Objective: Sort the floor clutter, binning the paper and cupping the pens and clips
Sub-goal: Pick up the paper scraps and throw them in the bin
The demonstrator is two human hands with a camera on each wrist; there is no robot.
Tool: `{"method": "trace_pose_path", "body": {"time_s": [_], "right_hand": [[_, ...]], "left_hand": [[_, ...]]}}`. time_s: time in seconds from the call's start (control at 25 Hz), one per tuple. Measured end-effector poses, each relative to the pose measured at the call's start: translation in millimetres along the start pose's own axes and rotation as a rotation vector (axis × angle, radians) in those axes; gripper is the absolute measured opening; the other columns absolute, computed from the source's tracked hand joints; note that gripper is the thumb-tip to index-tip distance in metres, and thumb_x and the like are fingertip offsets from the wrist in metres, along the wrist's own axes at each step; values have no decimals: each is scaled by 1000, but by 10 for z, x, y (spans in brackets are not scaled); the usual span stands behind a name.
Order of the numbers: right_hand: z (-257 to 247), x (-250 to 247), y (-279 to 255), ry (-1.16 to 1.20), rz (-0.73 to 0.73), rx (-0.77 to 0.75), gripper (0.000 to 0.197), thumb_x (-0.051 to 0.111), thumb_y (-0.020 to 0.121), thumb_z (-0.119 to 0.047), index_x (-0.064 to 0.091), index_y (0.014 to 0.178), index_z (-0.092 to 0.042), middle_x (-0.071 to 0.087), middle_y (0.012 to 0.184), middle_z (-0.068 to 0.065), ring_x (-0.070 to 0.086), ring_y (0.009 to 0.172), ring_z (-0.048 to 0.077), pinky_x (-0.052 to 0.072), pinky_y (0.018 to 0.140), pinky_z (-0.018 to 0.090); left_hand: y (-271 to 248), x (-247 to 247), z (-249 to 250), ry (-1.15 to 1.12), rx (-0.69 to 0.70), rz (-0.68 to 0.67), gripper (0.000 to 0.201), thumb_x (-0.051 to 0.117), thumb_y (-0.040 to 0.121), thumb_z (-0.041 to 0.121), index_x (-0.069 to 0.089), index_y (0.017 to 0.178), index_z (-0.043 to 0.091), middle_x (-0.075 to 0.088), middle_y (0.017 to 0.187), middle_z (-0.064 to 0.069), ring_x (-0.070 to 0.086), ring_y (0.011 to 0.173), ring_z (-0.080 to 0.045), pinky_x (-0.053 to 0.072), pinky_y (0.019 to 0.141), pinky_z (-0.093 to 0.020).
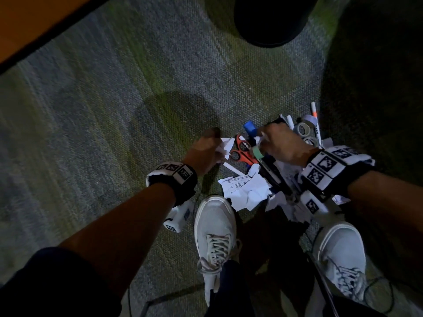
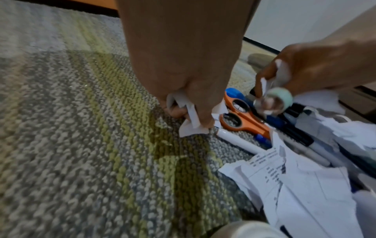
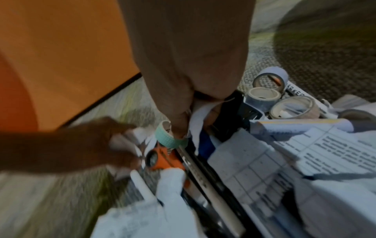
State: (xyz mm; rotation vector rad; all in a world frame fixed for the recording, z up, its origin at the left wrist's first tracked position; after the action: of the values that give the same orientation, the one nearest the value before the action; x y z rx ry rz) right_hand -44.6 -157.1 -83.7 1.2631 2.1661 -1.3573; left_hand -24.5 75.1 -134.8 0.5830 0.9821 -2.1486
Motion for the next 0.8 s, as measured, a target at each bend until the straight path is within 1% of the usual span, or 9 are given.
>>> {"method": "trace_pose_path", "body": {"time_s": [0.08, 0.12, 0.2, 0.36, 0.44, 0.52, 0.64, 0.72, 0.8], "right_hand": [[-3, -88, 42, 101, 100, 7, 18, 68, 79, -6, 54, 72, -15, 55, 70, 7, 54, 68, 26, 32, 60, 25], [-34, -125, 51, 129, 145, 8, 16, 71, 77, -6, 56, 73, -12, 53, 68, 6, 51, 67, 23, 30, 57, 26], [-54, -155, 103, 197, 205, 12, 16, 73, 76, -6, 58, 73, -11, 52, 68, 2, 49, 68, 21, 31, 57, 26], [-92, -77, 194, 191, 168, -13, 15, 71, 74, -4, 65, 77, -18, 64, 78, 4, 62, 77, 25, 41, 66, 23], [-102, 10, 160, 161, 76, -36, 23, 72, 71, -2, 70, 83, -23, 68, 83, 2, 65, 78, 20, 42, 63, 16], [-112, 89, 104, 134, 8, -56, 30, 73, 71, -3, 72, 93, -24, 66, 86, -1, 63, 77, 16, 41, 61, 12], [-114, 111, 69, 107, 3, -45, 28, 73, 74, -7, 72, 98, -21, 64, 86, 2, 62, 78, 19, 44, 64, 16], [-137, 53, 68, 119, 28, -53, 23, 73, 74, -5, 73, 93, -19, 66, 79, -1, 65, 74, 16, 43, 59, 14], [-127, -50, 85, 173, 63, -61, 19, 75, 72, -4, 74, 84, -19, 71, 77, -1, 68, 73, 14, 49, 64, 20]], "left_hand": [[-16, -48, -50, -205, -77, 60, 32, 73, 78, 7, 68, 110, 6, 67, 121, -15, 65, 109, -26, 50, 94, -28], [-39, -96, -78, -287, -98, 98, 38, 72, 81, 10, 67, 118, 5, 68, 122, -12, 64, 112, -20, 47, 94, -22], [-72, -186, -106, -437, -124, 165, 47, 74, 81, 17, 63, 126, 9, 69, 117, -3, 64, 109, -11, 50, 93, -25], [-97, -209, 26, -291, -112, 108, 61, 82, 74, 20, 59, 130, 15, 65, 112, 4, 61, 101, -13, 50, 89, -23], [-81, -154, 88, -274, -96, 60, 61, 77, 68, 28, 58, 126, 31, 71, 107, -6, 67, 97, -24, 56, 85, -37], [-49, -99, 117, -179, -121, 38, 58, 71, 65, 33, 53, 120, 36, 70, 101, -15, 66, 94, -33, 55, 82, -43], [27, -106, 187, -20, -145, 15, 49, 70, 72, 29, 58, 119, 22, 68, 102, -17, 64, 95, -36, 53, 81, -44], [74, -160, 249, -12, -143, 13, 40, 73, 78, 16, 62, 116, 11, 68, 105, -19, 63, 98, -37, 52, 83, -43], [144, -171, 281, 0, -175, -1, 36, 71, 81, 13, 65, 115, 5, 67, 112, -22, 62, 106, -37, 51, 91, -43]]}}
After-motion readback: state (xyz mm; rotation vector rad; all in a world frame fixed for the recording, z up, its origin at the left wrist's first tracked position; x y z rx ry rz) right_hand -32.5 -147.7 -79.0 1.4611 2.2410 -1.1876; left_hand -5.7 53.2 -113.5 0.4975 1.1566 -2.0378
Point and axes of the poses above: each hand's wrist, its own y-axis towards the middle knuckle, its own x-axis out of the palm, z = x × y, the point moved 1 cm from there along y, towards the middle knuckle
